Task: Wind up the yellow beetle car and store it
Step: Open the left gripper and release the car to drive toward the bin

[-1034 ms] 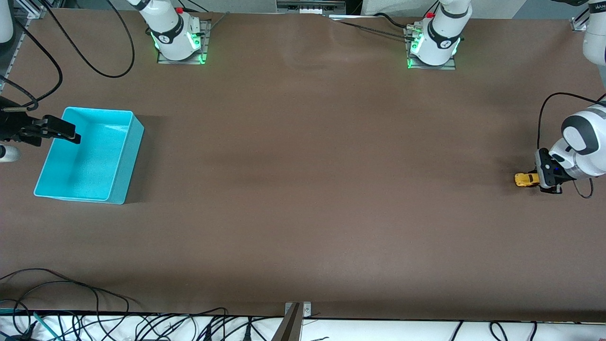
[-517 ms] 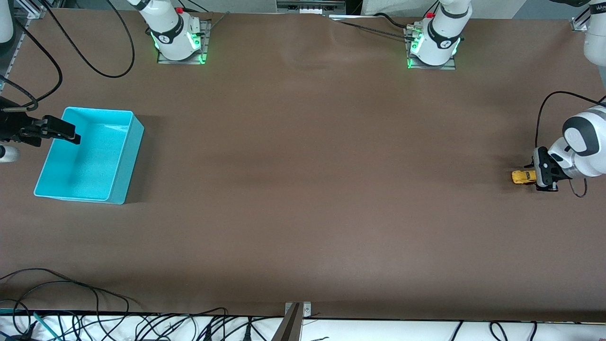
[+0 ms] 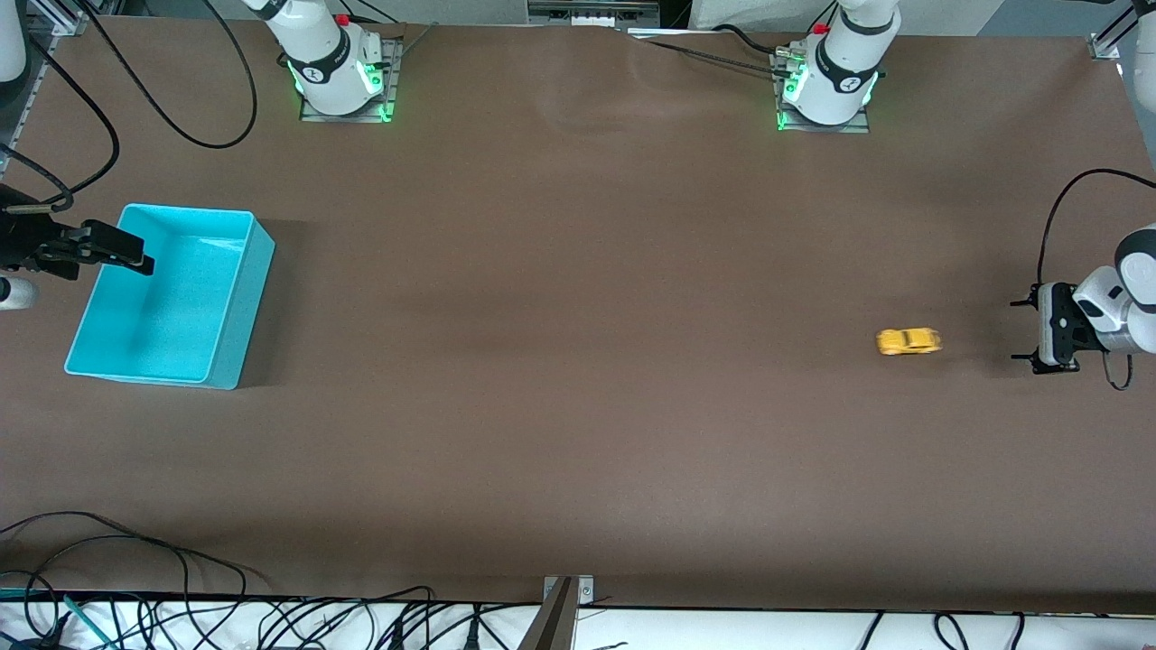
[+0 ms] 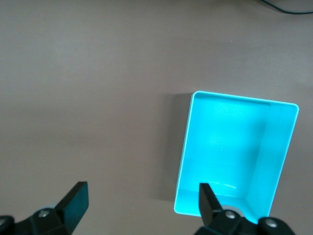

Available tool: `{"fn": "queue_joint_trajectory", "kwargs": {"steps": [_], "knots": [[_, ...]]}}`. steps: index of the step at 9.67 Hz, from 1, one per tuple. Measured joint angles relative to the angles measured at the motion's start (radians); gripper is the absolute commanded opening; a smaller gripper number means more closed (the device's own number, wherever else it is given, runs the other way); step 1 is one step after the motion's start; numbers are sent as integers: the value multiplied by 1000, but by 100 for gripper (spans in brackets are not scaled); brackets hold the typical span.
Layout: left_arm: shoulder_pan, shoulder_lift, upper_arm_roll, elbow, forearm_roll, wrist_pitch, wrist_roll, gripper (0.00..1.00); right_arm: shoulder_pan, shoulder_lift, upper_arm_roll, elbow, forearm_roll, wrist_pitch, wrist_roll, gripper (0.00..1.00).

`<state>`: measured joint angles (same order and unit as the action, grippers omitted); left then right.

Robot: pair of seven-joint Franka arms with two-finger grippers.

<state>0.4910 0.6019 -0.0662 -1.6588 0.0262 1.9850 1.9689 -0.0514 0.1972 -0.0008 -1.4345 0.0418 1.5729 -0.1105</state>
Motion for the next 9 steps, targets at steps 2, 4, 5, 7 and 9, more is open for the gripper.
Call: {"fn": "queue_joint_trajectory", "kwargs": {"steps": [2,4,5,7,9], "knots": [[-1,-27,-6,3,-4,-34,-52,100,0,0,0,0,0,0,0,100],[-2,-60,-33,29,-5,-101,-127,100,0,0,0,-4,0,-3,0,100],[-4,-70,-45,56,-5,-143,-164,100,0,0,0,-7,0,-4,0,100],[-5,-79,-69,96,-5,-194,-222,100,0,0,0,-9,0,-4,0,100],[-6,-80,-100,119,-5,-234,-278,100,0,0,0,-12,0,-4,0,100]]}}
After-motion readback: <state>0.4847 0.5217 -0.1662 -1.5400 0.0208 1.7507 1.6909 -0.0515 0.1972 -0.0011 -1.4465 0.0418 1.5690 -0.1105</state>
